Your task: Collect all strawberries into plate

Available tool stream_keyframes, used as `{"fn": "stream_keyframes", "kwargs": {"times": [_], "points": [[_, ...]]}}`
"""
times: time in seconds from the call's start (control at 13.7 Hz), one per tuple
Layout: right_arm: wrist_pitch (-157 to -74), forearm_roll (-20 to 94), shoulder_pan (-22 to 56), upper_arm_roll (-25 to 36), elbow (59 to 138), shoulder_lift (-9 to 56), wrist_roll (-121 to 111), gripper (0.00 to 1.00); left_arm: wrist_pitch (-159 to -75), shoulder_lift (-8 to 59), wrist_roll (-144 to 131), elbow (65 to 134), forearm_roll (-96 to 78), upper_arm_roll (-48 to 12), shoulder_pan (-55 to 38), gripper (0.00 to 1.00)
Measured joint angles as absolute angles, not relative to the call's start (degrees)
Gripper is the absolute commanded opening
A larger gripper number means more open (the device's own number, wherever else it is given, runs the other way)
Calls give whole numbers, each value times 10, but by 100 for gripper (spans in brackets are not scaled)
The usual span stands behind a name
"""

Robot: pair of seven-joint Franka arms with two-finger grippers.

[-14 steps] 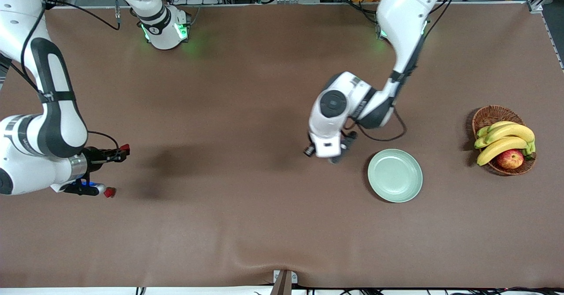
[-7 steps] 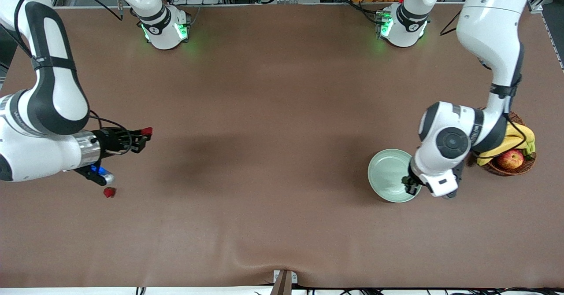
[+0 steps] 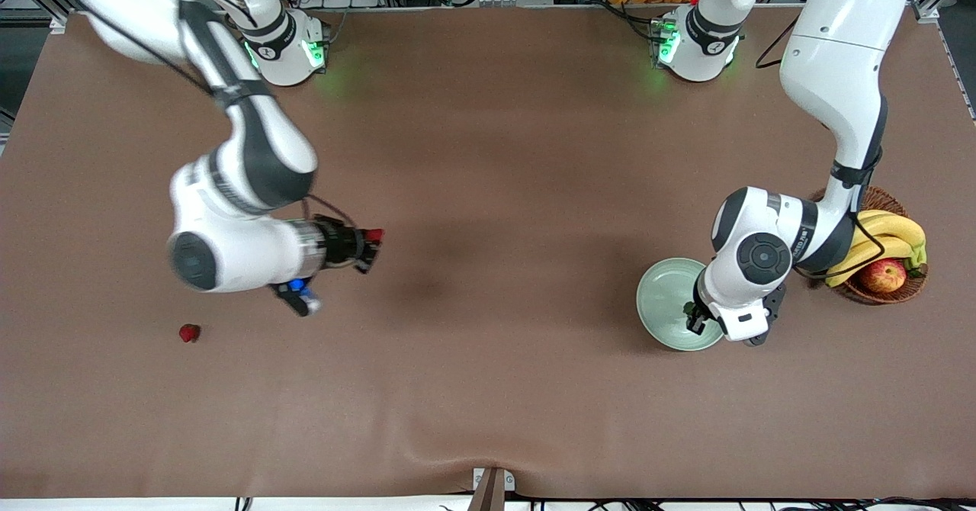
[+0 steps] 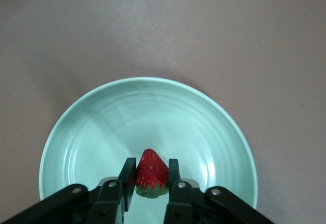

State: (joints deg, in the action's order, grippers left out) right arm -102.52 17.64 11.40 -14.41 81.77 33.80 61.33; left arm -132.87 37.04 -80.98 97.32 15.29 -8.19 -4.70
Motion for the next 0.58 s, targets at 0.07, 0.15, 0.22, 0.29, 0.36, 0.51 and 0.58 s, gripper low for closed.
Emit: {"fn": "stream_keyframes", "kwargs": {"times": [0.07,0.15,0.22,0.29,0.36,0.51,0.58], "points": [[-1057,176,137,-144,821,349,643,3,-1329,370,-810,973,153,-82,-46,100],[-1086,176,154,-143,823,361,666,3,-1330,370,-810,973,153,-82,-47,100],[-1120,177,169,-143,825,375,688,3,-1331,369,-810,972,153,-82,-47,100],[-1159,177,183,-143,827,390,710,3,-1332,368,-810,972,153,-82,-47,100],[-1196,177,198,-143,830,406,729,3,-1332,367,-810,971,153,-82,-47,100],[-1266,177,228,-142,833,436,761,4,-1332,360,-810,970,153,-82,-46,100],[-1300,177,241,-142,833,450,775,4,-1332,355,-810,971,153,-83,-47,100]]}}
